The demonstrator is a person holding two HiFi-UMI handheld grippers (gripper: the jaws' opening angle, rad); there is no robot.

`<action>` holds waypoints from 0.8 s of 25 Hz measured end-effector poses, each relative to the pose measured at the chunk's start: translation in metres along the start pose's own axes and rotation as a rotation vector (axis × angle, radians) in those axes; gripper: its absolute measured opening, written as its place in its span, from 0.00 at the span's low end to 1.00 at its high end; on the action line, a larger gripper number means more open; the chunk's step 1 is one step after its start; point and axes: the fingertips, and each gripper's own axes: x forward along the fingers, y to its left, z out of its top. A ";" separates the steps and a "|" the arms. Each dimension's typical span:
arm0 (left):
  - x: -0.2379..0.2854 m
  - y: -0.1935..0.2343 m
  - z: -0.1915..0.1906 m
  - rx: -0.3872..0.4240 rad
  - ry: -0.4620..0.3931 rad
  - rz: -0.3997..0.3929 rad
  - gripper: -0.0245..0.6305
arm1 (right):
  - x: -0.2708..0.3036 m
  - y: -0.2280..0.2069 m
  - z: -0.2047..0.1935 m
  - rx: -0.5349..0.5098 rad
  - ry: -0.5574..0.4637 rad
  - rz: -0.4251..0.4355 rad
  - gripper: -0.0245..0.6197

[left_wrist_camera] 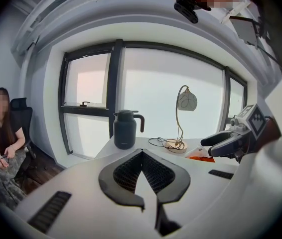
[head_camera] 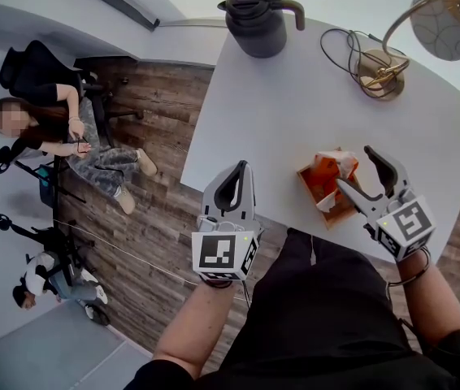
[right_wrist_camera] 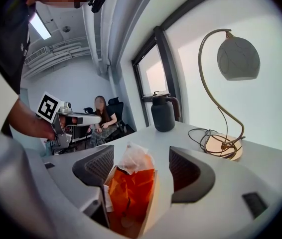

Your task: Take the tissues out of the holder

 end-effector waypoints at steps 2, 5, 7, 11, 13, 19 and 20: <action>0.003 0.001 -0.002 -0.001 0.004 0.002 0.04 | 0.003 -0.001 -0.002 0.007 0.010 0.007 0.55; 0.006 0.004 -0.006 -0.011 0.011 0.015 0.04 | 0.008 -0.003 -0.008 0.023 0.018 0.006 0.55; 0.006 0.005 -0.011 -0.017 0.022 0.021 0.04 | 0.010 -0.003 -0.010 0.032 0.016 0.009 0.55; 0.008 0.007 -0.020 -0.020 0.042 0.021 0.04 | 0.015 -0.005 -0.008 0.048 0.011 0.004 0.55; 0.009 0.007 -0.023 -0.024 0.051 0.021 0.04 | 0.017 -0.007 -0.013 0.054 0.018 0.002 0.55; 0.018 0.006 -0.033 -0.035 0.067 0.018 0.04 | 0.026 -0.009 -0.021 0.025 0.063 -0.012 0.55; 0.019 0.005 -0.034 -0.037 0.071 0.016 0.04 | 0.027 -0.008 -0.022 0.018 0.067 -0.010 0.55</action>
